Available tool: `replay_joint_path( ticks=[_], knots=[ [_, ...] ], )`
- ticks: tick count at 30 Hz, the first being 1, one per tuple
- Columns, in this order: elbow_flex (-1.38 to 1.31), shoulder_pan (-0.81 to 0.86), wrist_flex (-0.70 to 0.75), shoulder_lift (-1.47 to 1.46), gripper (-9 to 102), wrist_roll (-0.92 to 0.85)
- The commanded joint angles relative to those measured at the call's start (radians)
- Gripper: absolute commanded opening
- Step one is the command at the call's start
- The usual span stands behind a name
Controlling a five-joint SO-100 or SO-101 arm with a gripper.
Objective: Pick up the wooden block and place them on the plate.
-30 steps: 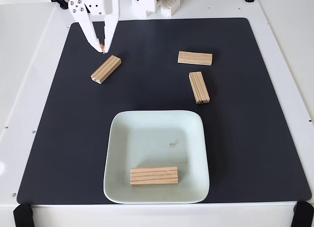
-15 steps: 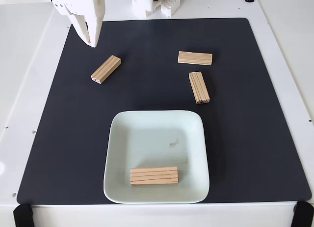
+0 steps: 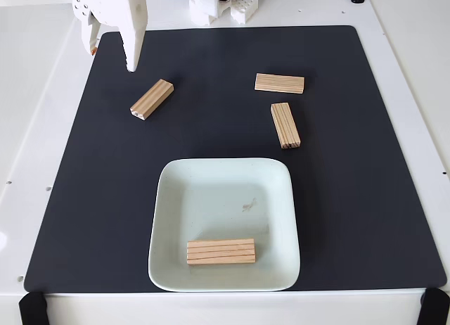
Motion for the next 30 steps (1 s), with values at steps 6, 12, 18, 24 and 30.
replay_joint_path(
  ticks=[6, 12, 18, 24, 30],
  knots=[
    [0.101, -0.104, -0.253, -0.014, 36, 0.055],
    [0.069, -0.189, -0.259, -0.092, 36, 0.106],
    [0.058, -0.224, -0.261, -0.118, 36, 0.133],
    [0.084, -0.239, -0.258, -0.118, 36, 0.147],
    [0.15, -0.222, -0.264, -0.118, 36, 0.144]
  ],
)
